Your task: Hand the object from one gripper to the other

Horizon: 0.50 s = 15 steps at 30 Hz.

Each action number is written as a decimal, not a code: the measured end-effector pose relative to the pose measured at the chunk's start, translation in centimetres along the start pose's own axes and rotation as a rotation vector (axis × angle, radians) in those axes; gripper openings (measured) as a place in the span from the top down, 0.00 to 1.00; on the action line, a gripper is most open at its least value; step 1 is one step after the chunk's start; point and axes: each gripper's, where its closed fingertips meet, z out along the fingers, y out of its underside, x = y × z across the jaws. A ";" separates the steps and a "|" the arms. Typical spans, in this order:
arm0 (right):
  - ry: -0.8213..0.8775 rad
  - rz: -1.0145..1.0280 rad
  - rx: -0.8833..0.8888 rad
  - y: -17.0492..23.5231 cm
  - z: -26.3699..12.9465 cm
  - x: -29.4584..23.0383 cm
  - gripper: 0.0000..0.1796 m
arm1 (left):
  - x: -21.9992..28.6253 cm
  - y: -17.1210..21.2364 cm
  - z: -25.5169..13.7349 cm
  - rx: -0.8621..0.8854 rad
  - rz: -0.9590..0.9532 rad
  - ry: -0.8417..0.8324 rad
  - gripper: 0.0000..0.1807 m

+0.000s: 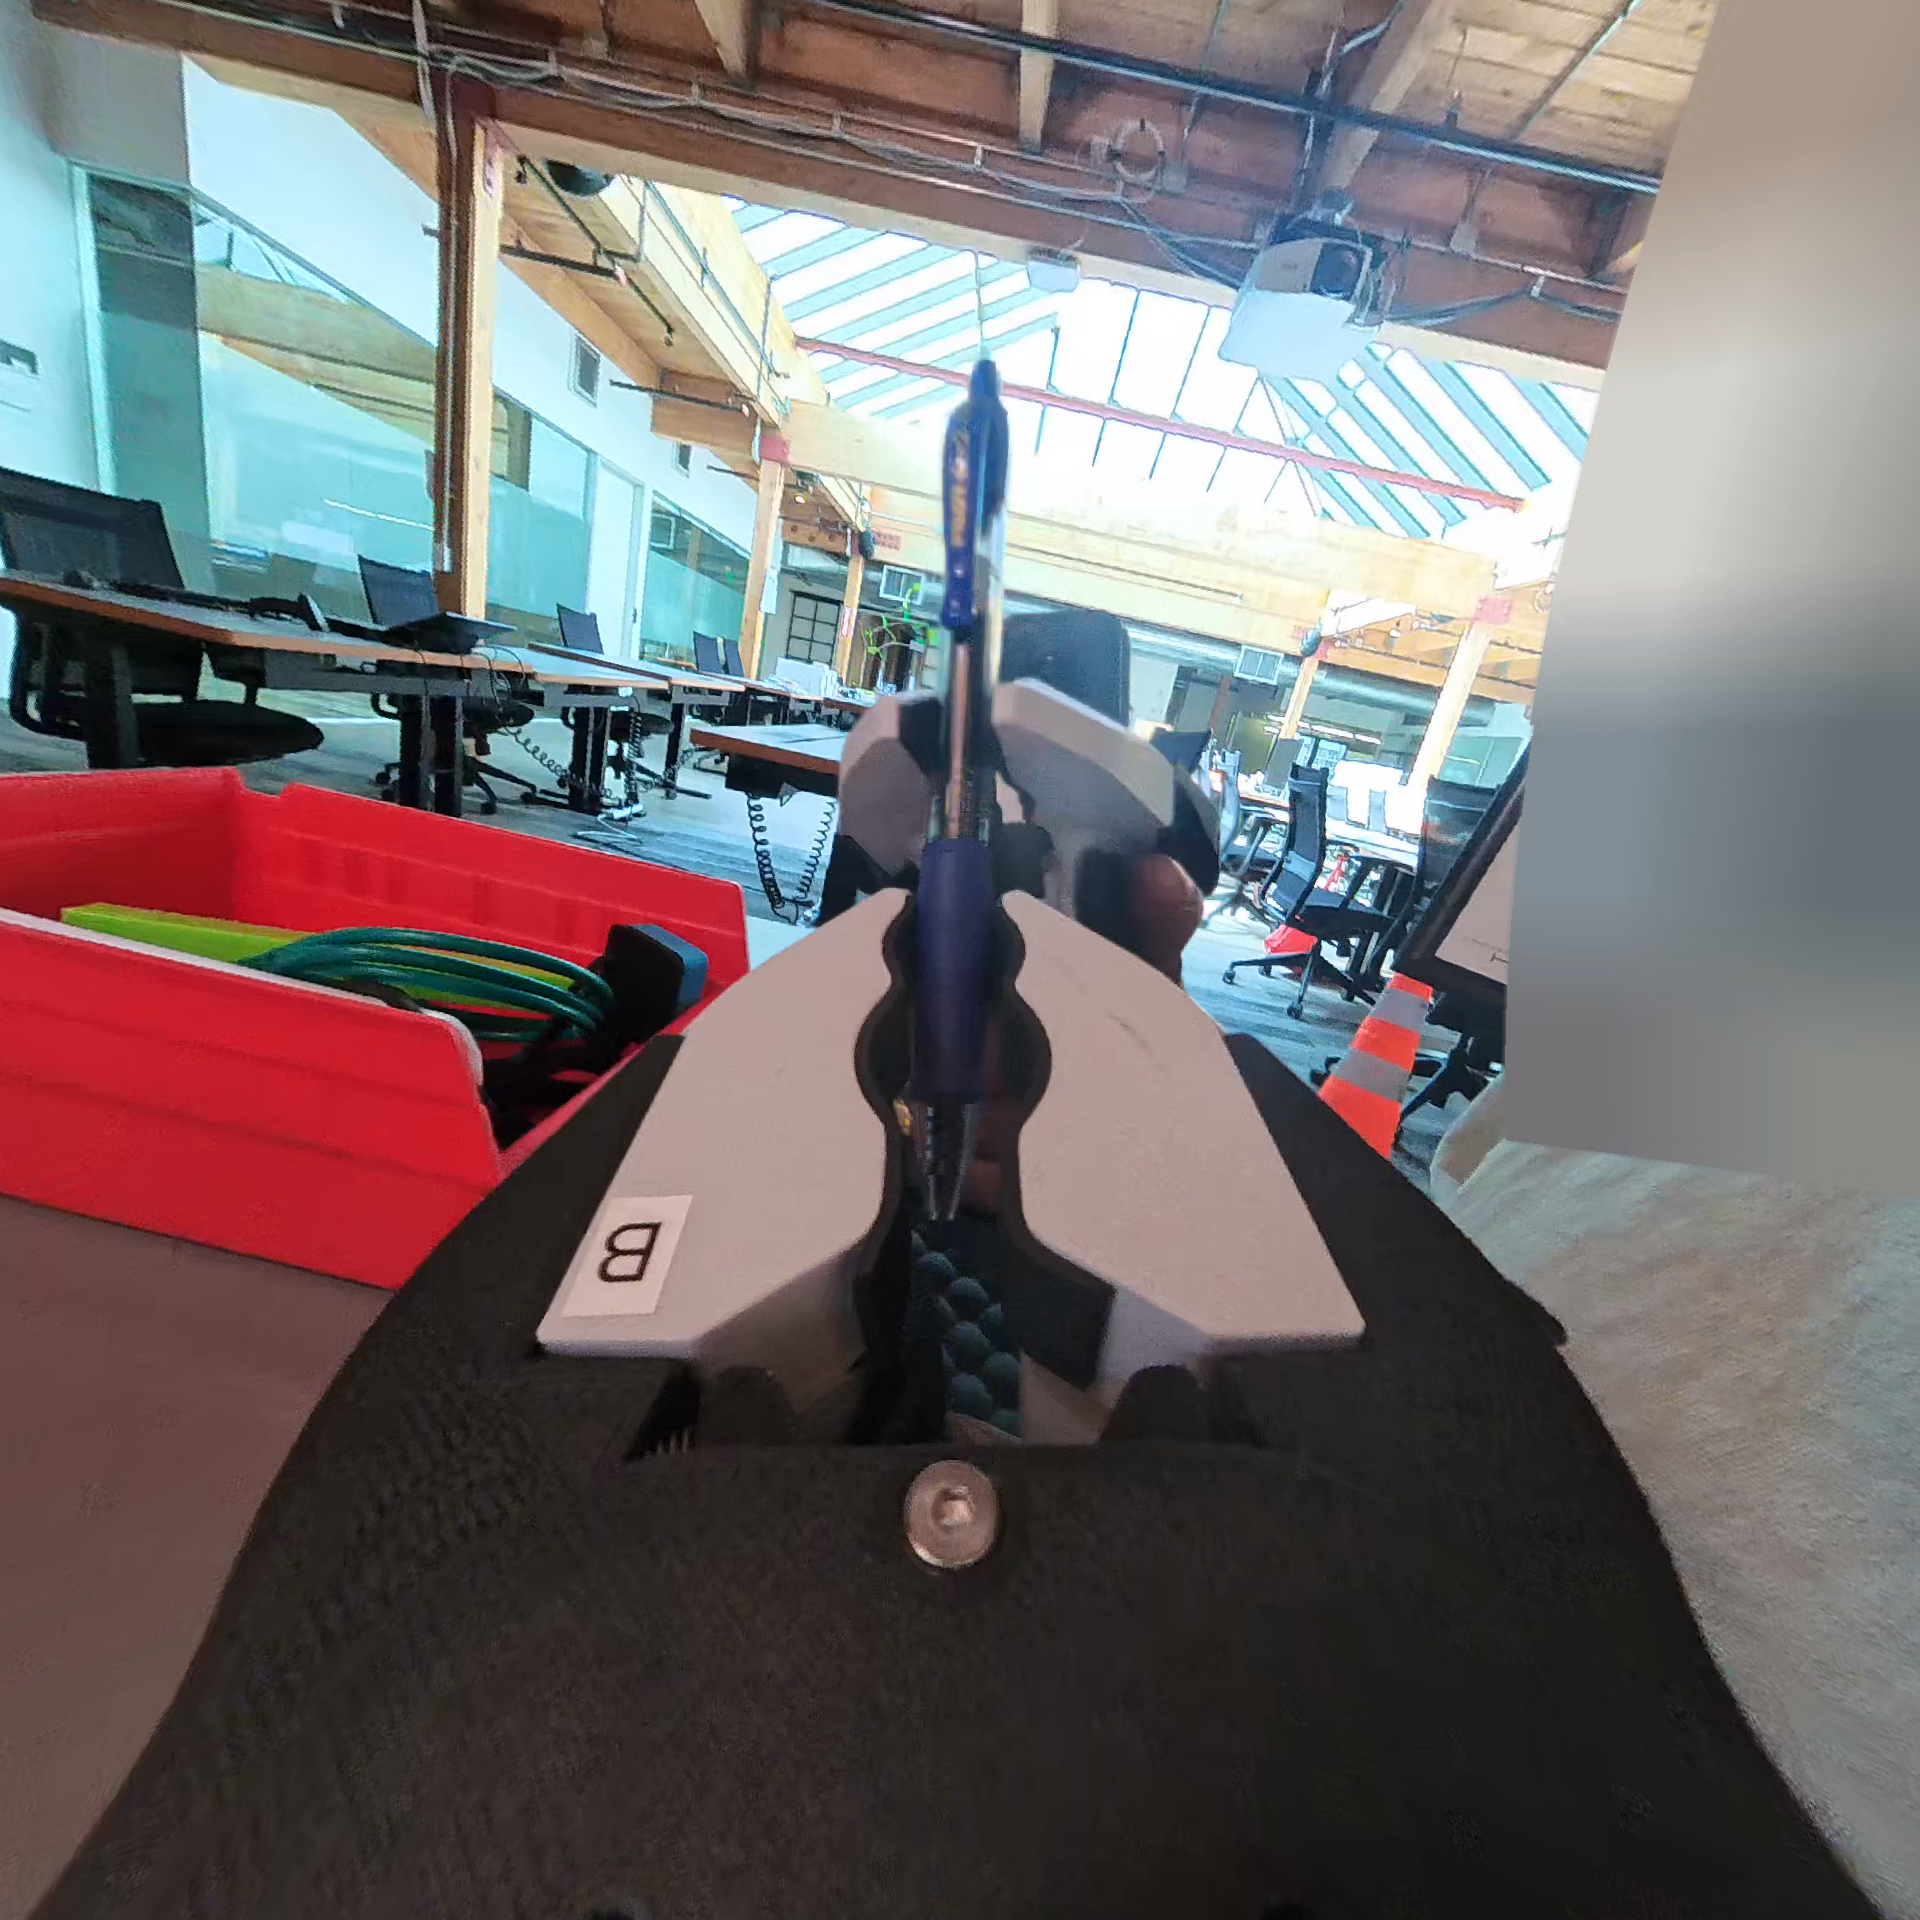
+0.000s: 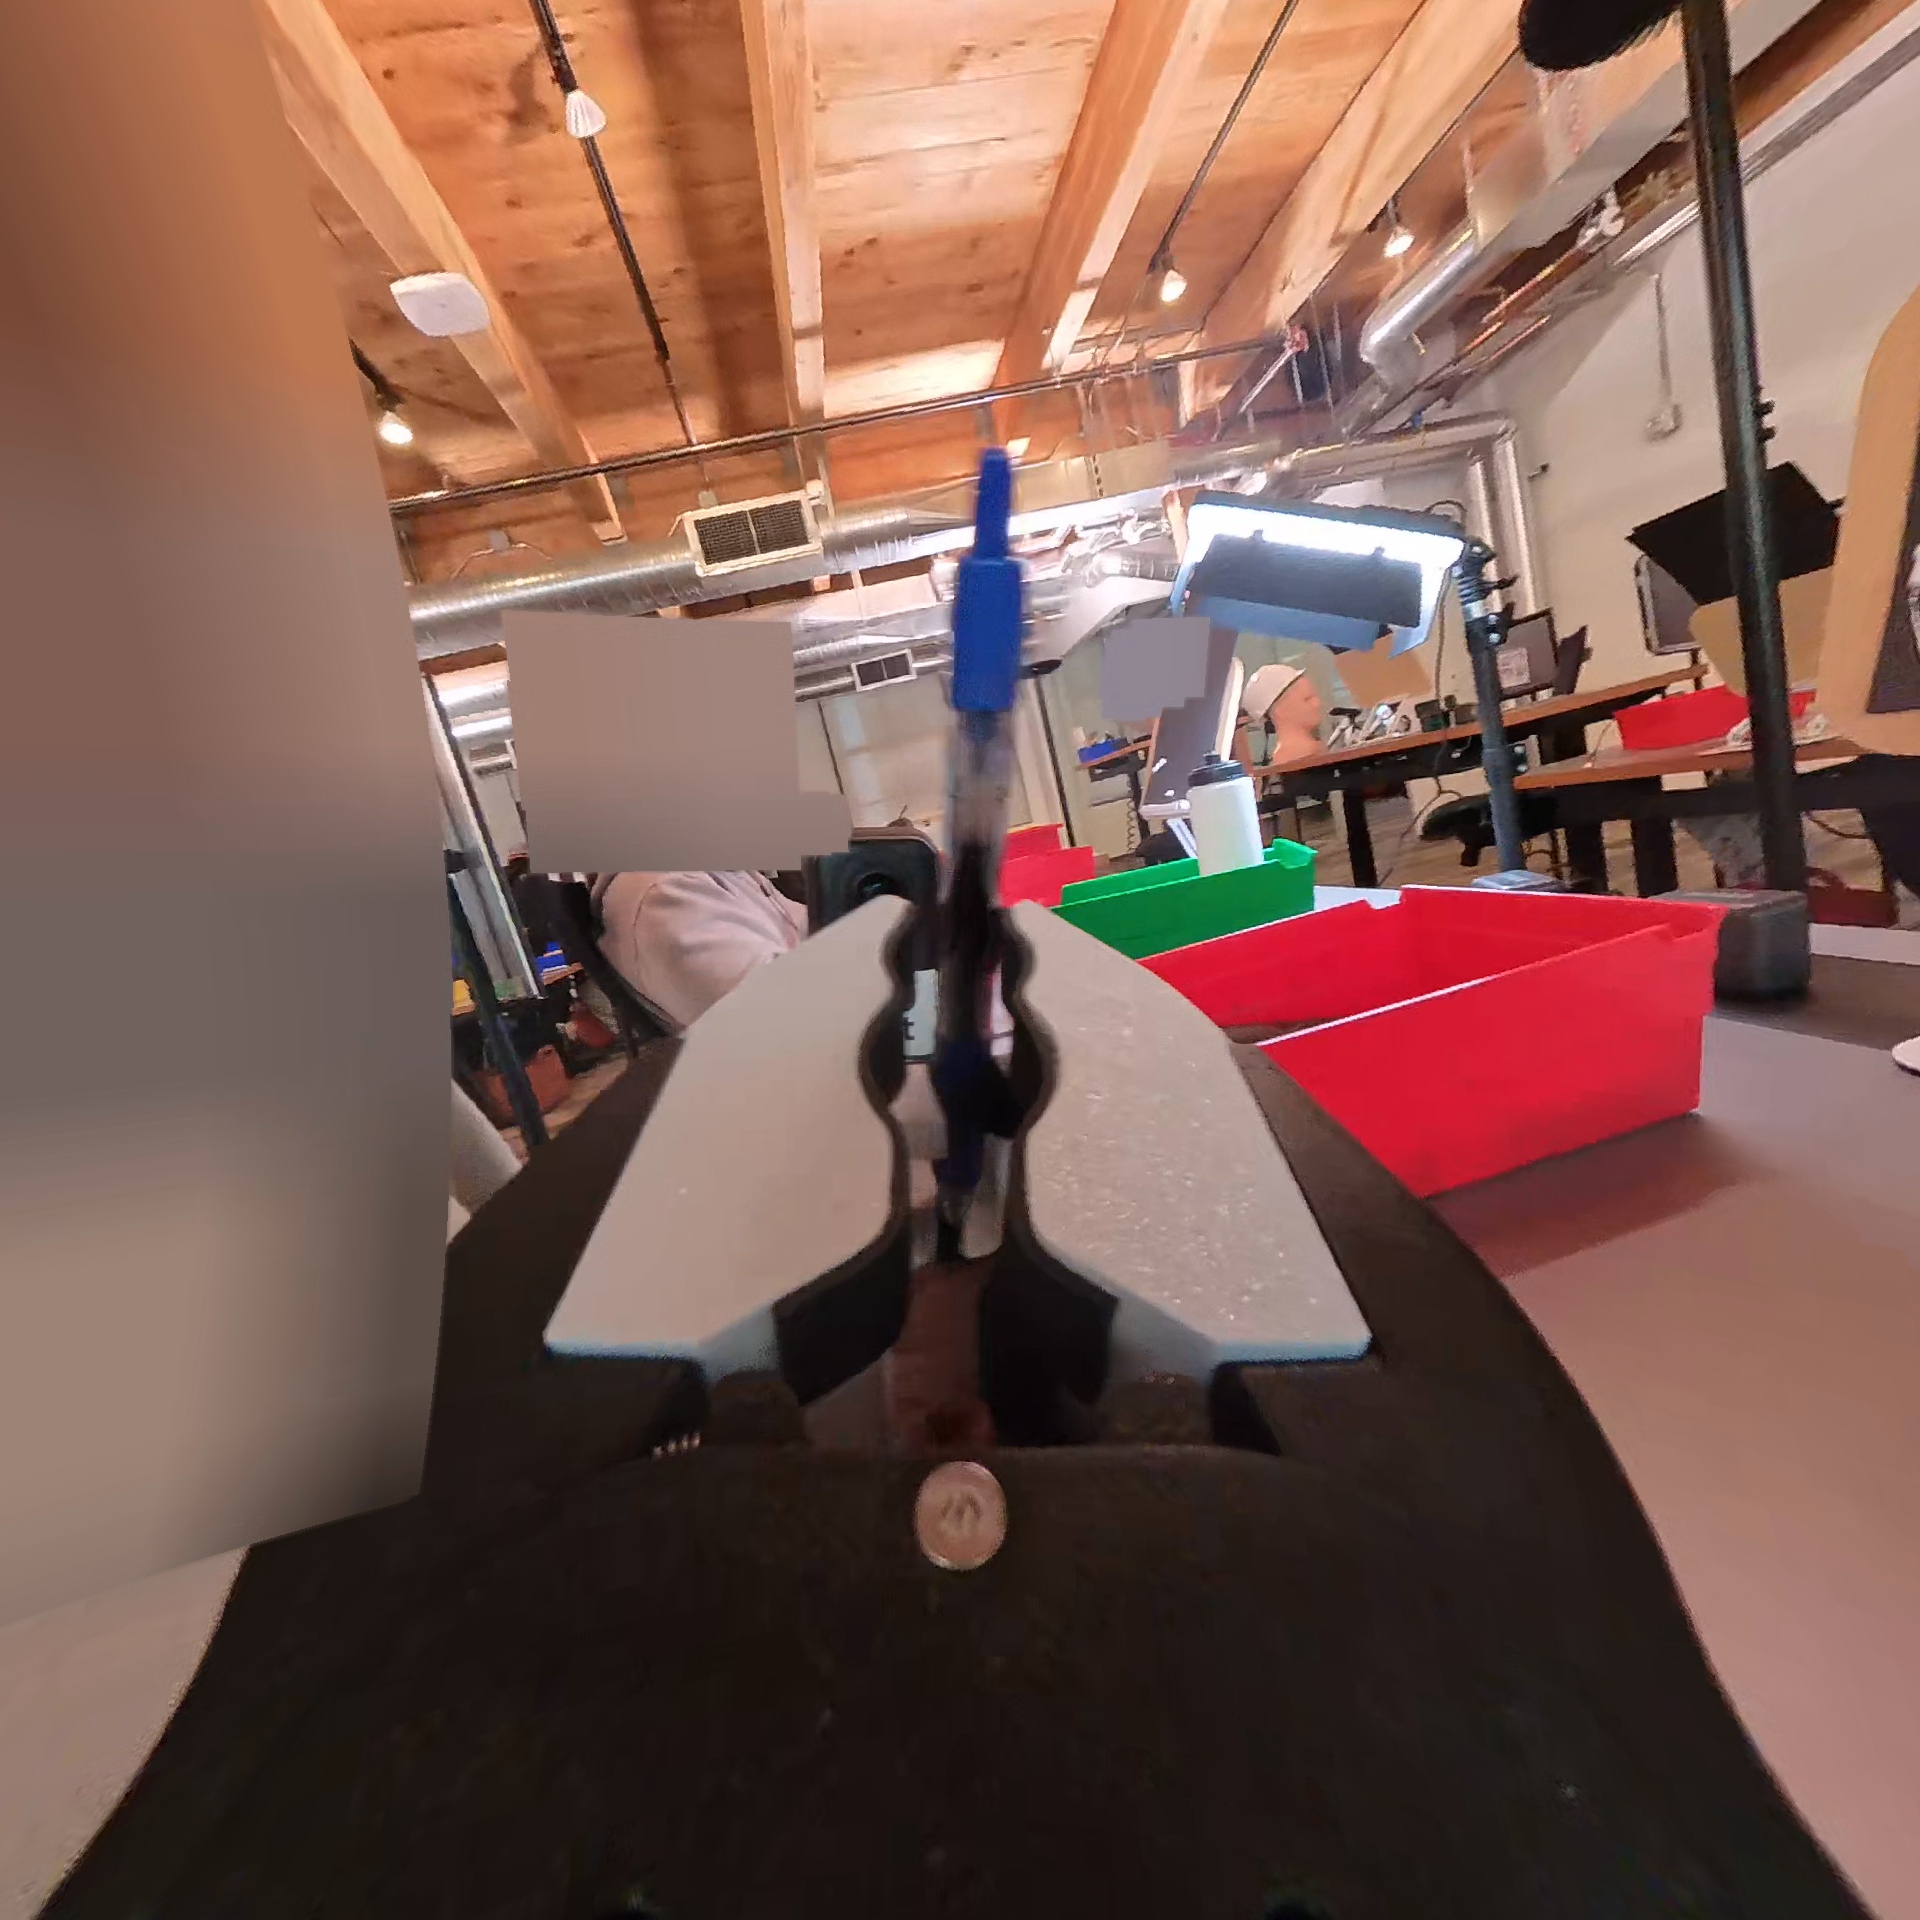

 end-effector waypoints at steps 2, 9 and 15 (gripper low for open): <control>-0.003 -0.012 -0.036 0.2 -0.3 0.0 0.95 | 0.1 0.6 0.2 -0.038 0.013 0.008 0.92; 0.002 -0.130 -0.387 3.7 -1.7 -0.2 0.94 | 0.5 -0.5 -1.1 -0.113 0.092 0.017 0.73; -0.058 -0.139 -0.487 6.1 -0.7 -1.4 0.94 | 1.6 -1.2 -1.0 -0.084 0.090 0.052 0.94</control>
